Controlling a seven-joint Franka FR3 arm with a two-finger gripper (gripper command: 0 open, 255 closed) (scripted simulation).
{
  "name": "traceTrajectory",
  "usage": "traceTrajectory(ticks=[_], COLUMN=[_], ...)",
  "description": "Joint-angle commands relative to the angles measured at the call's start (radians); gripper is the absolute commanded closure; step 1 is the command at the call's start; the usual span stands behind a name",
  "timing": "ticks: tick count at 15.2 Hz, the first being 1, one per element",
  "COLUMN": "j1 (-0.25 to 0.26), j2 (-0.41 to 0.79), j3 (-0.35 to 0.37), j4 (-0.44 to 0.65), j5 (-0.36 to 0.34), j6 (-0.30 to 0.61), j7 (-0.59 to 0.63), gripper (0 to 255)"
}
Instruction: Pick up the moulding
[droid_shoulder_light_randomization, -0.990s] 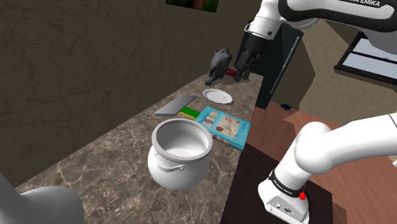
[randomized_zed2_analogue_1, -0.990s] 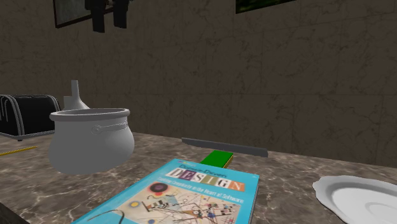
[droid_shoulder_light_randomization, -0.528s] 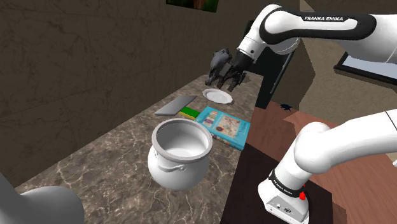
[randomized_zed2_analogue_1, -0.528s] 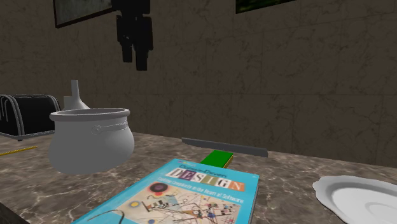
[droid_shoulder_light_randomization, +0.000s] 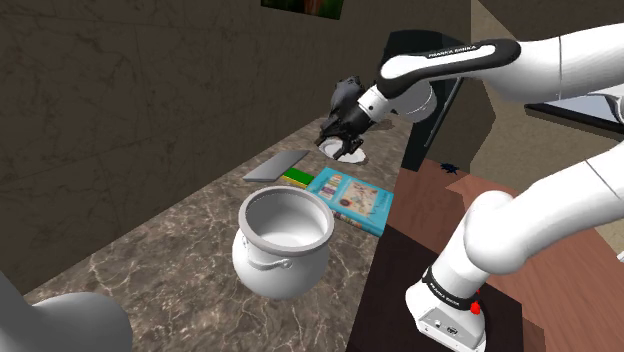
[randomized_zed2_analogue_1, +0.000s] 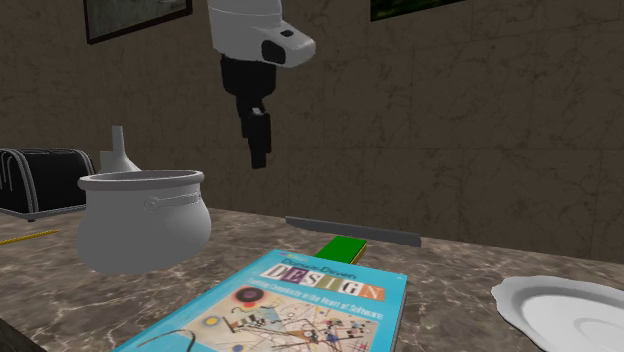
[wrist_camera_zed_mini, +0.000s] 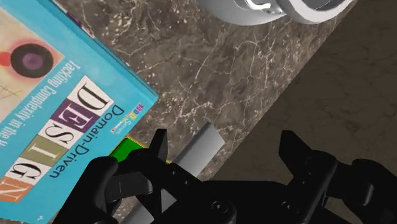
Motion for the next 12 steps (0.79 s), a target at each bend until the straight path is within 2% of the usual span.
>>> traceTrajectory(ticks=[1,4,7,10,12], j1=[0.049,0.140,0.214,0.230,0.223], j2=[0.076,0.193,0.327,0.467,0.558], j3=[-0.036,-0.106,-0.170,-0.195,-0.199], j4=[-0.005,0.021,0.083,0.160,0.211], j5=[0.140,0.406,0.732,1.045,1.223], j6=[0.111,0.221,0.258,0.225,0.183], j7=[-0.053,-0.195,-0.388,-0.563,-0.647], gripper=[0,0,0,0,0])
